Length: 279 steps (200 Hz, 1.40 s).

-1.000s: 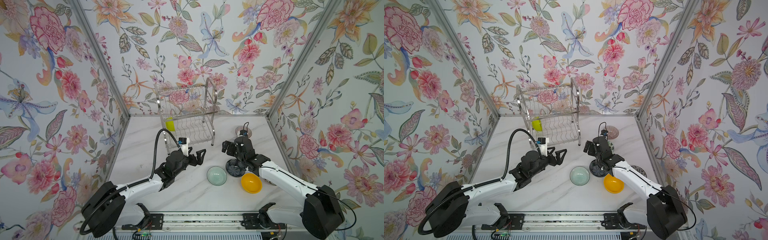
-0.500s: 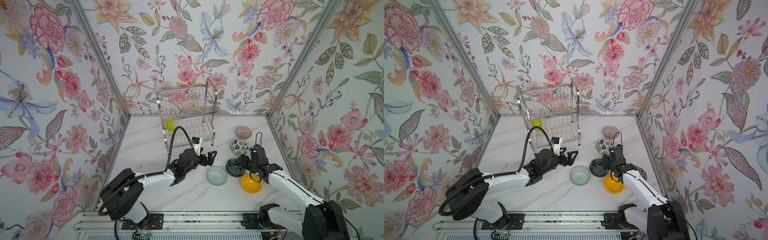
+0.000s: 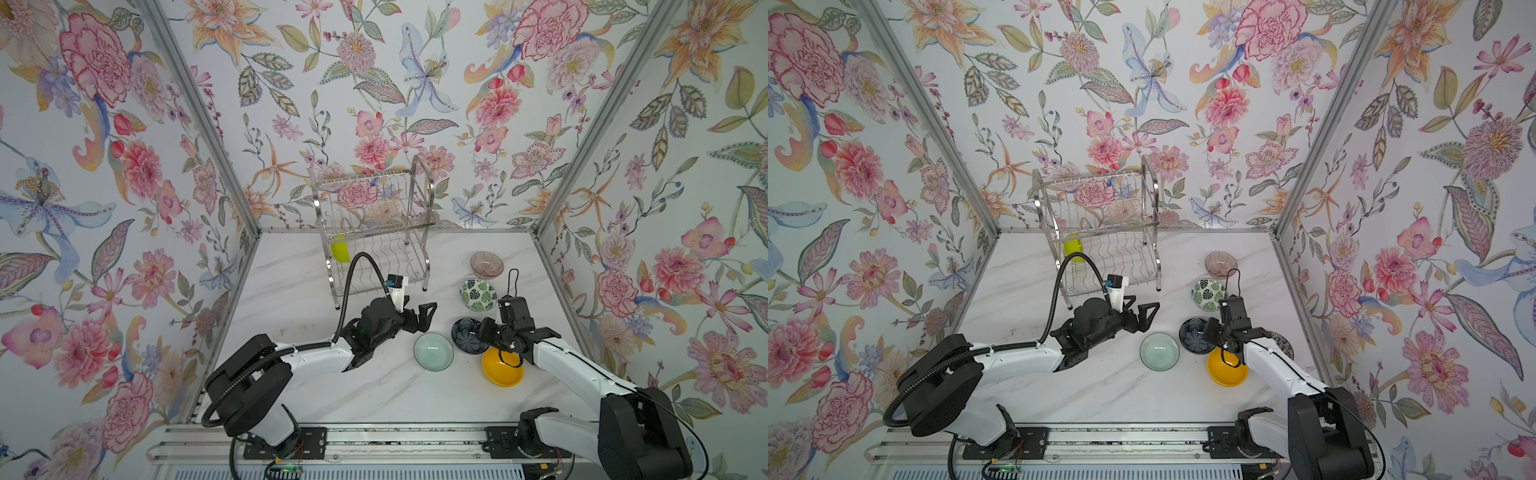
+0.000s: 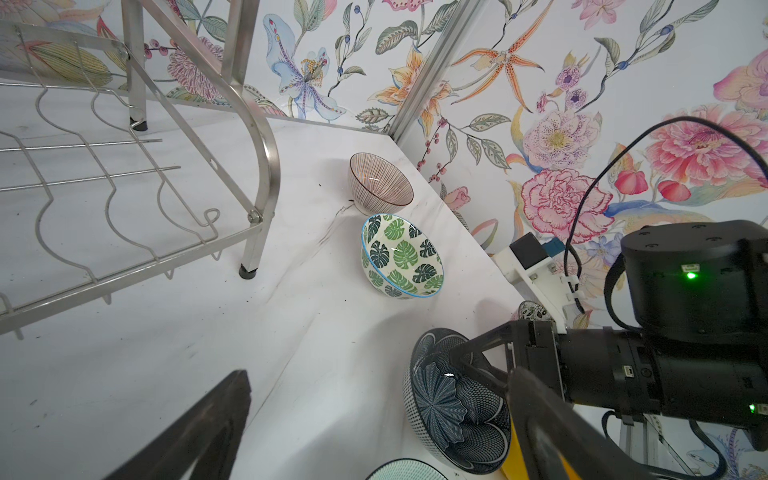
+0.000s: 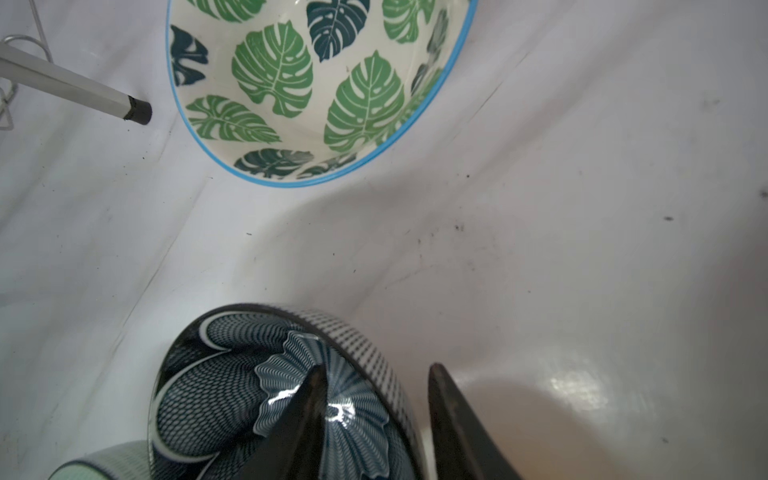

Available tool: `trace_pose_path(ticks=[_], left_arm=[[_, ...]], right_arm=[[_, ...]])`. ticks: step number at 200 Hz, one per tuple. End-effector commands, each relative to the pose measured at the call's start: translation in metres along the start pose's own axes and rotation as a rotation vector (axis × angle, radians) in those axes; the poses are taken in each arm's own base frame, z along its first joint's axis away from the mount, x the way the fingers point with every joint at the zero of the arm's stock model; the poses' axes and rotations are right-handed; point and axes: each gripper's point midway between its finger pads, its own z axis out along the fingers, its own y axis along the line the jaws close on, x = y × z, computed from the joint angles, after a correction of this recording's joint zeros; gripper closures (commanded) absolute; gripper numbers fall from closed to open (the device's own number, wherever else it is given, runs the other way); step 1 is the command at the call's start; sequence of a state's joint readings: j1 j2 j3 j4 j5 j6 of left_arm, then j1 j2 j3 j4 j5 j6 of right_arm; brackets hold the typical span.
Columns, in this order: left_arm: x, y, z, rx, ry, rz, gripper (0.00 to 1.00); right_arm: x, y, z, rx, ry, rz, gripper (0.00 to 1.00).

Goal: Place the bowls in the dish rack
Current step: 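Grasp the rim of the dark patterned bowl with the right gripper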

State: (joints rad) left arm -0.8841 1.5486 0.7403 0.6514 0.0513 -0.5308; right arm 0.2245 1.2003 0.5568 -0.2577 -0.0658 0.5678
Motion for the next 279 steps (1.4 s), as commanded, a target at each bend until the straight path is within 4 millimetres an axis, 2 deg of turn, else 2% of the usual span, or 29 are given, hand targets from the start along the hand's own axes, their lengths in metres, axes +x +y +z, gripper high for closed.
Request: trace_pose_path(ticks=[1,85,144,168,208,255,260,279], left_arm=[[-0.007,-0.008,0.002,0.018,-0.020,0.017,0.01],[-0.007,-0.009,0.003,0.020,-0.014,0.017,0.01],[-0.011,-0.008,0.002,0.005,-0.013,0.032,0.01],[-0.023,-0.006,0.001,-0.015,-0.020,0.048,0.01],[-0.046,0.000,0.011,-0.084,0.004,0.074,0.01],[-0.077,0.004,0.014,-0.124,-0.066,-0.004,0.01],[-0.068,0.010,0.022,-0.136,-0.044,-0.014,0.01],[-0.071,0.009,0.028,-0.124,-0.047,-0.060,0.01]], right_arm=[[0.000,0.002,0.001,-0.011,0.006,-0.020,0.61],[-0.006,0.006,0.008,0.002,0.015,-0.053,0.84],[-0.029,0.024,-0.009,-0.016,-0.048,-0.112,1.00],[-0.041,0.040,-0.021,-0.032,-0.071,-0.157,1.00],[-0.062,0.065,-0.049,-0.109,-0.159,-0.200,1.00],[-0.092,0.092,-0.072,-0.196,-0.284,-0.228,1.00],[-0.096,0.094,-0.074,-0.206,-0.303,-0.228,1.00],[-0.107,0.105,-0.074,-0.245,-0.358,-0.231,1.00]])
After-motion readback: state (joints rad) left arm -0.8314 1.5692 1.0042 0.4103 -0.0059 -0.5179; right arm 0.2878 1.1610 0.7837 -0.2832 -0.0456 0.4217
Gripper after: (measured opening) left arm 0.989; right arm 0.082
